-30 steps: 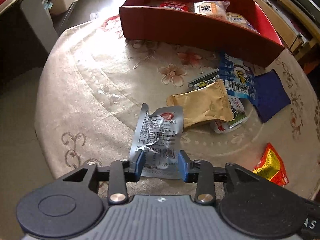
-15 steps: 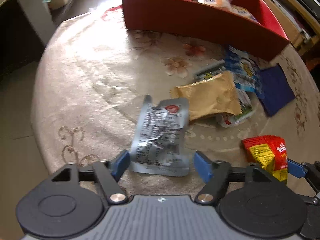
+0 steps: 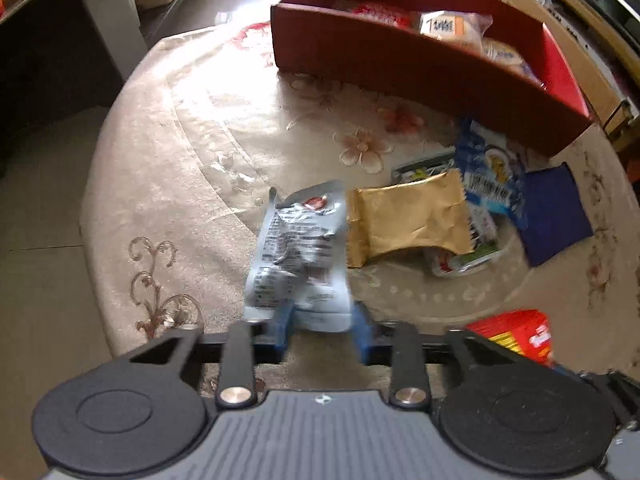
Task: Organize snacks
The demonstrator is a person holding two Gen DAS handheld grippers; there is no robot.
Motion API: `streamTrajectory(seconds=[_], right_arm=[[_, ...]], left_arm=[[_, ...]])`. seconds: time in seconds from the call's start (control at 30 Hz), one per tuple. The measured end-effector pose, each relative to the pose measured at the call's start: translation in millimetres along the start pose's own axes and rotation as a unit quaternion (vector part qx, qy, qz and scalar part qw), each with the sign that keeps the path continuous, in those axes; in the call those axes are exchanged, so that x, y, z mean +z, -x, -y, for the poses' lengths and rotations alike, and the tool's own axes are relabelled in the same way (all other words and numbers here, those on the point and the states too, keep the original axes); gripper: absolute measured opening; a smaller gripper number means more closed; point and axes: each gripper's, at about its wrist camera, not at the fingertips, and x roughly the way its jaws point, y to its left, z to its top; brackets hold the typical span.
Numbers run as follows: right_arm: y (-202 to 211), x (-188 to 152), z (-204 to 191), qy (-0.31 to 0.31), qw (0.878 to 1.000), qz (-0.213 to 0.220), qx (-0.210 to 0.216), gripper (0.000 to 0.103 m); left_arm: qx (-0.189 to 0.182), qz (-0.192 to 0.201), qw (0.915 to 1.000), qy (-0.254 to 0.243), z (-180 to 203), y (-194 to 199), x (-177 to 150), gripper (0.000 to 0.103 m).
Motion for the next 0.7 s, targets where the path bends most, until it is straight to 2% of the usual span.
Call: streamTrajectory(seconds=[0.13,0.23,0.33,0.47,0.53,0.57,0.63,0.7], right_arm=[[4,-1,-1,0.004,1.0,0.002,0.011,0.057],[3,-2,4,-0.006,1.0,-0.003,0.013,0.057],[2,-2,6,-0.01,1.0,-0.003,0.015,0.058],[1,1,7,-0.014,1.0,-0.003,0.02,0.058],[-1,3,7,-0.013,1.0,-0.003,0.021,0.058],[-1,4,7,-0.013,1.0,-0.003,0.021,0.058],[-3,7,5,-0.011,1.0,-0.004,0.022,0.058],[-5,11,5,-0.009,1.0,-0.004,0.021,0.059]], left_arm=[[0.015,0.005,0.9995,-0.029,7,2,-3,0.027],[0.006,-0.01,0.9999,0.002,-5,-8,4,0.047],[-0.009,-0.009,0.9991,0.039,-17,-11,15,0.057],[0.009,0.014,0.9986,0.05,-19,-10,26,0.073],[0.024,0.009,0.9987,0.044,-16,-18,29,0.072],[0.032,0.007,0.9985,0.043,-14,-23,29,0.066],[0.044,0.009,0.9981,0.042,-10,-28,28,0.065],[0.046,0.016,0.9983,0.032,-5,-27,26,0.057]])
